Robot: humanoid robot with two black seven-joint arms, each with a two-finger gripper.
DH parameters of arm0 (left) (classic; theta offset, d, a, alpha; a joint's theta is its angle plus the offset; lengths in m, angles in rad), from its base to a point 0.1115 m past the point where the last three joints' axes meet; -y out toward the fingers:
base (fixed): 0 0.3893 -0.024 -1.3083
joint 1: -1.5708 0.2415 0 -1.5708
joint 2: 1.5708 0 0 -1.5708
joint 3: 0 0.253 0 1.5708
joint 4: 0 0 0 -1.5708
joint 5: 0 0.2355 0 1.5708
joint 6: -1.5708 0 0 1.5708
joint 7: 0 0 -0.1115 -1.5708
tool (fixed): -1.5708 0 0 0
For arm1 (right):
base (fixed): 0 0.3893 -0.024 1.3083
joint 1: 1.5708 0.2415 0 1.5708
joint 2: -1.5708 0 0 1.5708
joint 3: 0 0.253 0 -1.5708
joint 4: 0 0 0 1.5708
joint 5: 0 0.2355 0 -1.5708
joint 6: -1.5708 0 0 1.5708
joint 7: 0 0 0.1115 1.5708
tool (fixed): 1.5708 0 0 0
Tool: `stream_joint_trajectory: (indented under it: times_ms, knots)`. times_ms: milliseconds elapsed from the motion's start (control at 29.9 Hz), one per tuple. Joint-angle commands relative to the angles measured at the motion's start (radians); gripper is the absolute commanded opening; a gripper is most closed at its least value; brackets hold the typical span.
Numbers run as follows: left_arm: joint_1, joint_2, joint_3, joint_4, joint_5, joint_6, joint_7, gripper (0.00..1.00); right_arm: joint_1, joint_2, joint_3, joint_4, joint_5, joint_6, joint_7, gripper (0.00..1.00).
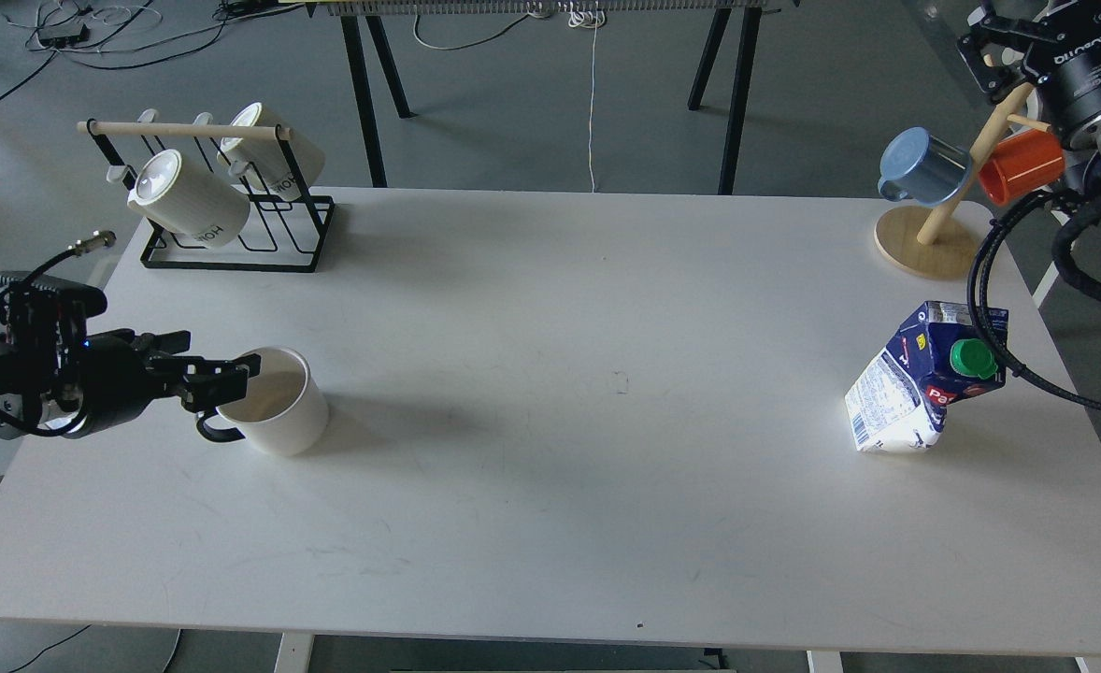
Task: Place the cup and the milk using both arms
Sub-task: 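Grasp the white mug by its rim with the left gripper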
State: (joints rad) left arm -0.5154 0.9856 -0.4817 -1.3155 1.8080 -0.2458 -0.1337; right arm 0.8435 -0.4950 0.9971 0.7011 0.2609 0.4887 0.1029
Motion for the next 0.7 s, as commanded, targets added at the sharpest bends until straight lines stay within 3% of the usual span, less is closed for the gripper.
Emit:
stream_joint_trajectory:
  times_ms: [0,201,301,669]
  knots:
    - [0.000,-0.022,0.003,0.024,0.050,-0.001,-0.017,0.69,-0.011,0.003,-0.002,-0.002,-0.002,0.000,0.000,0.99]
    - [0.000,-0.022,0.021,0.025,0.050,-0.010,-0.018,0.36,-0.024,0.007,-0.002,0.000,-0.002,0.000,0.000,0.99]
    - [0.000,-0.022,0.029,0.025,0.050,-0.010,-0.018,0.15,-0.026,0.007,-0.002,0.000,-0.002,0.000,0.000,0.99]
    - [-0.044,-0.021,0.025,0.002,0.048,-0.030,-0.035,0.01,-0.024,0.004,0.000,0.000,-0.002,0.000,0.000,0.99]
